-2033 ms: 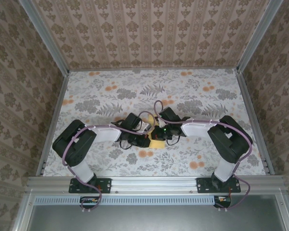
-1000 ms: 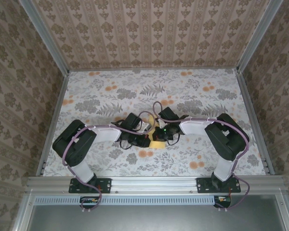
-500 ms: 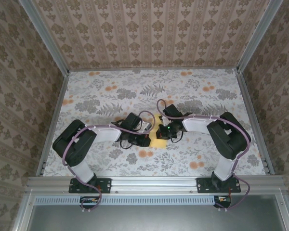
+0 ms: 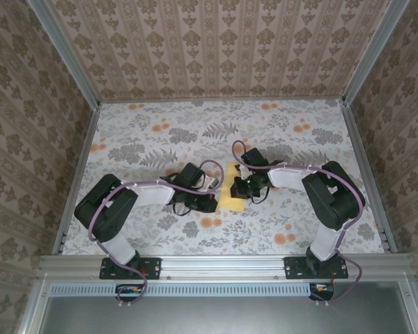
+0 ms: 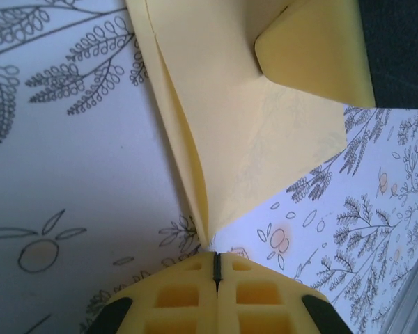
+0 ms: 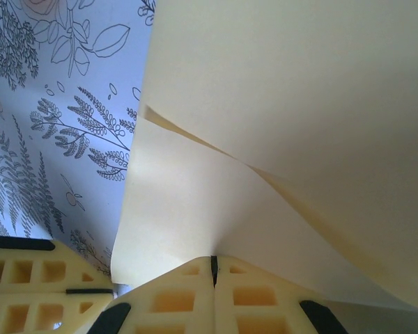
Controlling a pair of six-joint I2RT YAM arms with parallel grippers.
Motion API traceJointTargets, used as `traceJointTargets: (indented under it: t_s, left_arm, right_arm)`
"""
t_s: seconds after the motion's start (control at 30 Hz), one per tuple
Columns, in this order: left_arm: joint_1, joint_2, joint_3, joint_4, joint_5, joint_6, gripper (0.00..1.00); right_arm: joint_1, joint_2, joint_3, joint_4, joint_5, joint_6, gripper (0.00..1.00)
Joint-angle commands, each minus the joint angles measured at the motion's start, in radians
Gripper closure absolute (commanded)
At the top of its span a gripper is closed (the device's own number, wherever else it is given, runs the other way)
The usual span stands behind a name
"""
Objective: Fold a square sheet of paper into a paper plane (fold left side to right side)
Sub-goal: Fold the triangle a second time at the center of the table.
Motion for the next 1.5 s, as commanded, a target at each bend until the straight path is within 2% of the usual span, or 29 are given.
traceJointTargets:
  t_s: [0.0, 0.23, 0.43, 0.93, 1.47]
  left_arm:
    - [0.002, -0.062, 0.021, -0.034, 0.028, -0.011, 0.95]
    - [0.009, 0.018, 0.095, -0.071, 0.01, 0.027, 0.87]
    - [0.011, 0.088, 0.138, -0.048, 0.013, 0.03, 0.85]
    - [0.007, 0.125, 0.11, -0.104, -0.098, 0.043, 0.86]
    - [0.006, 0.139, 0.071, -0.106, -0.122, 0.027, 0.9]
  right_arm:
    - [-0.004, 0.008, -0.021, -0.045, 0.049, -0.006, 1.0]
    - [0.001, 0.01, -0.022, -0.041, 0.046, -0.002, 1.0]
    - [0.006, 0.012, -0.025, -0.038, 0.042, 0.002, 1.0]
    - [0.004, 0.002, 0.0, -0.082, 0.053, -0.024, 1.0]
    - [-0.057, -0.024, 0.01, -0.16, 0.084, -0.08, 1.0]
